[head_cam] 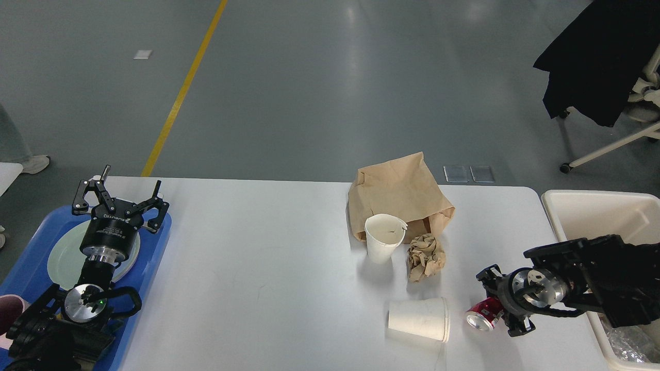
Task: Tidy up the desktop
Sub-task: 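Grasp the red crushed can with the right gripper, then carry the red can into the white bin and release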
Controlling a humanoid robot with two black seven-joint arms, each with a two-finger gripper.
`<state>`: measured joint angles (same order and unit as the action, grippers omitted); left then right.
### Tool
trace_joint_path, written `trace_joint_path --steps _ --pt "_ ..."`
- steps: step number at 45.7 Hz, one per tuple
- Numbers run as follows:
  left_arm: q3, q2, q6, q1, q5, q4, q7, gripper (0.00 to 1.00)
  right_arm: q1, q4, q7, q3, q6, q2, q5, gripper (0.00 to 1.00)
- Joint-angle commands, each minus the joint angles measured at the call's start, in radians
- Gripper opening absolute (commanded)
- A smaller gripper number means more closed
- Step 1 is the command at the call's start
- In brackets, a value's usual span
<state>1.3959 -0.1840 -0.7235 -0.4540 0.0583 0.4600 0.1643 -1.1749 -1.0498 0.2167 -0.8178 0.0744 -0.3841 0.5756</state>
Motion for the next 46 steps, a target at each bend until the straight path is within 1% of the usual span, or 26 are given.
trace_joint_path --steps 1,11,16,20,22,27,30,34,36,37,39,42,46 --pt "0.000 0.000 -0.001 0.000 0.000 0.000 0.000 0.96 0.000 -0.001 0.000 0.000 0.001 -0.001 0.000 0.00" --pt "0.000 0.001 0.001 0.000 0.000 0.000 0.000 0.96 -0.002 -0.003 0.006 -0.004 -0.001 -0.006 0.001 0.00" --pt "0.000 0.000 0.001 0.000 0.000 -0.001 0.000 0.96 -0.014 -0.010 0.041 -0.008 -0.002 -0.015 0.001 0.00" --pt "0.000 0.000 -0.001 0.000 0.000 0.000 0.000 0.96 -0.055 -0.033 0.101 -0.020 -0.005 -0.024 0.001 0.00" --pt "0.000 0.000 -0.001 0.000 0.000 0.000 0.000 0.96 -0.080 -0.052 0.119 -0.030 -0.005 -0.030 -0.006 0.00" --pt "0.000 0.000 0.001 0.000 0.000 0.000 0.000 0.96 -0.193 -0.127 0.128 -0.121 -0.007 -0.032 -0.054 0.00" --pt "0.000 0.000 -0.001 0.000 0.000 0.000 0.000 0.96 -0.278 -0.180 0.128 -0.196 -0.025 -0.030 -0.072 0.00" --pt "0.000 0.000 -0.001 0.000 0.000 0.000 0.000 0.96 -0.403 -0.254 0.127 -0.300 -0.094 -0.029 -0.079 0.00" --pt "0.000 0.000 -0.001 0.000 0.000 0.000 0.000 0.96 -0.472 -0.291 0.122 -0.359 -0.158 -0.029 -0.083 0.00" --pt "0.000 0.001 -0.001 0.000 0.000 0.000 0.000 0.96 -0.546 -0.327 0.116 -0.412 -0.224 -0.029 -0.091 0.00" --pt "0.000 0.000 -0.001 0.000 0.000 0.000 0.000 0.96 -0.623 -0.366 0.113 -0.463 -0.292 -0.032 -0.095 0.00" --pt "0.000 0.000 -0.001 0.000 0.000 0.000 0.000 0.96 -0.738 -0.430 0.112 -0.532 -0.375 -0.030 -0.115 0.00" --pt "0.000 0.000 -0.001 0.000 0.000 0.000 0.000 0.96 -0.900 -0.522 0.099 -0.609 -0.452 -0.027 -0.166 0.00"
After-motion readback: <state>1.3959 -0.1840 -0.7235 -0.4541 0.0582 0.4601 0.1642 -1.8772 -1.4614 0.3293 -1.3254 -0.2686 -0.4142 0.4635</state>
